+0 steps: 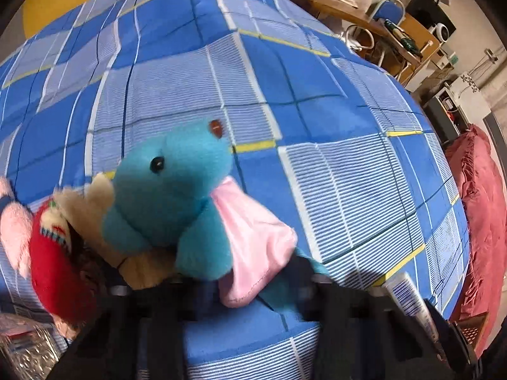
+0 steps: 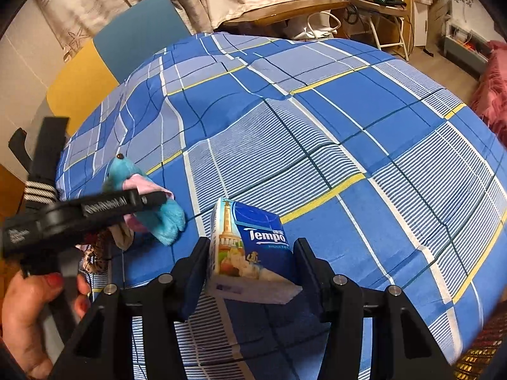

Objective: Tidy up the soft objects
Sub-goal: 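Grasp the blue teddy bear with the left gripper while the right holds the Tempo pack, then carry the teddy bear and Tempo pack into the gold tray and open both grippers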

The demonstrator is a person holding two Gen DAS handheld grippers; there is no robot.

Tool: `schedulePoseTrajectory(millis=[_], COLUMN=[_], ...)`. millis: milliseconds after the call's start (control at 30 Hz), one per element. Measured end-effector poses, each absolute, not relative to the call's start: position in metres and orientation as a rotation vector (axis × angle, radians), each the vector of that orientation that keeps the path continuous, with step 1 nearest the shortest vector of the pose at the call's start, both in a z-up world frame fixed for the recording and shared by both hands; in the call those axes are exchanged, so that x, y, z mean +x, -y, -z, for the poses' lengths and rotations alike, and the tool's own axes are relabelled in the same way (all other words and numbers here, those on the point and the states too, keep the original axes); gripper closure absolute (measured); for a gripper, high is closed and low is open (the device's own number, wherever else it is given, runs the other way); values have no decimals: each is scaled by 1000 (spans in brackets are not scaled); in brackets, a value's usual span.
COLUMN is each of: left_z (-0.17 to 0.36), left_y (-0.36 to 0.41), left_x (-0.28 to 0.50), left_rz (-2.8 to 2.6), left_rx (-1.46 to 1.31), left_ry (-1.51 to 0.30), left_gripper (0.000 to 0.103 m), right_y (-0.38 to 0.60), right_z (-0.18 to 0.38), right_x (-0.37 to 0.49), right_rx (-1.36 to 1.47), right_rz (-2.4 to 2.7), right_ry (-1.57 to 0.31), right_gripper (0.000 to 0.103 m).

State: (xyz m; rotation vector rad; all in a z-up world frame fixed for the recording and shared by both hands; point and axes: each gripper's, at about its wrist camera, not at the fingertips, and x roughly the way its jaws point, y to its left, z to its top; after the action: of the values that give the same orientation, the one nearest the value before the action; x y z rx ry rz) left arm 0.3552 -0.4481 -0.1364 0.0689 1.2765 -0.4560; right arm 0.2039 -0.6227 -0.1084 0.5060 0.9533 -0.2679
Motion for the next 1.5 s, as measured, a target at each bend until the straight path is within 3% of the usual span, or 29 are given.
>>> schedulePoseTrajectory(millis=[133,333,500,600,733,800,867,900,933,1033,1500], left_z=[125,101,123,132,121,123,130,133,137,136,58], left_y=[433,417,403,398,396,402,407,409,413,409,333], left_x=[332,255,230,233,240,249,257,257,257,251,137], left_rz=[455,587,591,548,503,502,481,477,470,498,803], left_rx=[41,57,48,38,14,-3,-1,8,44,13,-13], left_ry=[-1233,-1128,-1204,-1232,-1174,-1190,-1218,-1219,-1228,-1211,-983], left_gripper=[77,77,77,66,35,35,39,45,63,72,73], right_y=[627,629,624,625,626,625,624,623,622,620,605], right_z=[109,110,110,109,108,108,108,108,109,109,114], right_x=[203,200,198,198,197,198,198,199,200,201,202], right_rx=[512,508,486,489,494,491,484,476,470,461,442], right_rz=[283,309,310,308,308,308,305,305,302,293,213], right_ry=[-952,-956,-960,-957,-954,-955,-956,-957,-957,-958,-961], right_gripper=[48,48,49,48,48,49,49,49,49,49,49])
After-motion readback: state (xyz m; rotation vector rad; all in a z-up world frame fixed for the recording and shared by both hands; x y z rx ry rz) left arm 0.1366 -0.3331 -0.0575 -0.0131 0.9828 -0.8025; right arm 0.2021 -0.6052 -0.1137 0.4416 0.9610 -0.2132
